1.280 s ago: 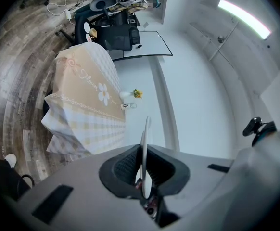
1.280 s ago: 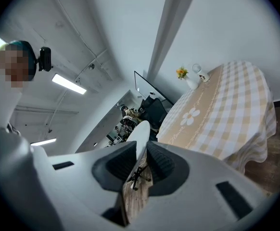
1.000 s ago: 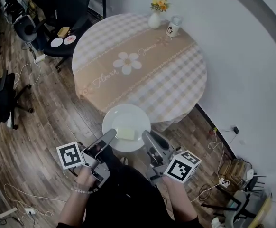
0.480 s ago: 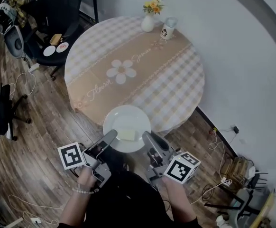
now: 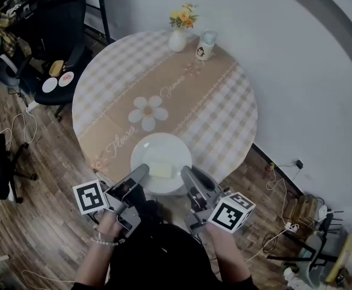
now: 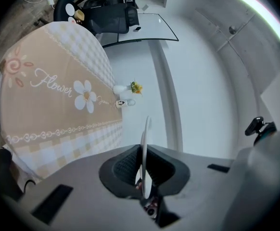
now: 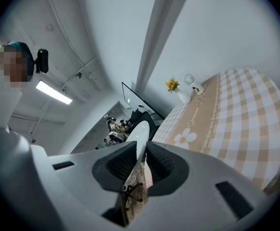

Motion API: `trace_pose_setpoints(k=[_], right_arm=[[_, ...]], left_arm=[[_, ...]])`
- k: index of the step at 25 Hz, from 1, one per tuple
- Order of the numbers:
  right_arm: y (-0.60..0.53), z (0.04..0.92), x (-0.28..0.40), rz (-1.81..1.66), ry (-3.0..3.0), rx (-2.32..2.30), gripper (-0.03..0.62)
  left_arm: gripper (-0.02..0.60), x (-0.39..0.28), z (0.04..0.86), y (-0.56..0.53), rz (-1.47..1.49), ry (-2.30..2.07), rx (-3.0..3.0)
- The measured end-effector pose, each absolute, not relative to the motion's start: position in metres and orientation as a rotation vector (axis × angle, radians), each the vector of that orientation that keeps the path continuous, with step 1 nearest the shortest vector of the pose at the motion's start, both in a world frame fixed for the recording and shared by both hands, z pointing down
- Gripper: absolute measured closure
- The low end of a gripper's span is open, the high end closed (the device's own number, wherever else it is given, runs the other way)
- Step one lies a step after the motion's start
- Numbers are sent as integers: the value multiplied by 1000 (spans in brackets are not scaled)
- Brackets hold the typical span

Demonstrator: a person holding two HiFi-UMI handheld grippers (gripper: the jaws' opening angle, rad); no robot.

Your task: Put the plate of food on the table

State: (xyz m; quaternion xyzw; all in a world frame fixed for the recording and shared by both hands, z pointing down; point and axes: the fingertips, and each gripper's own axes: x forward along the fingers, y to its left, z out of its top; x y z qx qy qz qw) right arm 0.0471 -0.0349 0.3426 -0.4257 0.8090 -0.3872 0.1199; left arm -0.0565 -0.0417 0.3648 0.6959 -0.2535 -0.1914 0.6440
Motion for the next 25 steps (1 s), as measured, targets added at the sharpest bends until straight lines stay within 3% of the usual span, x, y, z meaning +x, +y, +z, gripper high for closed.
trace_pose_setpoints(k=[4, 25], right_arm=[[-87, 343, 20, -1139, 2332, -1293, 553], [-107, 359, 54, -1195, 2255, -1362, 554]], left_arm=[[566, -83, 366, -97, -405, -548, 1583], [566, -48, 381, -124, -341, -499, 1562]])
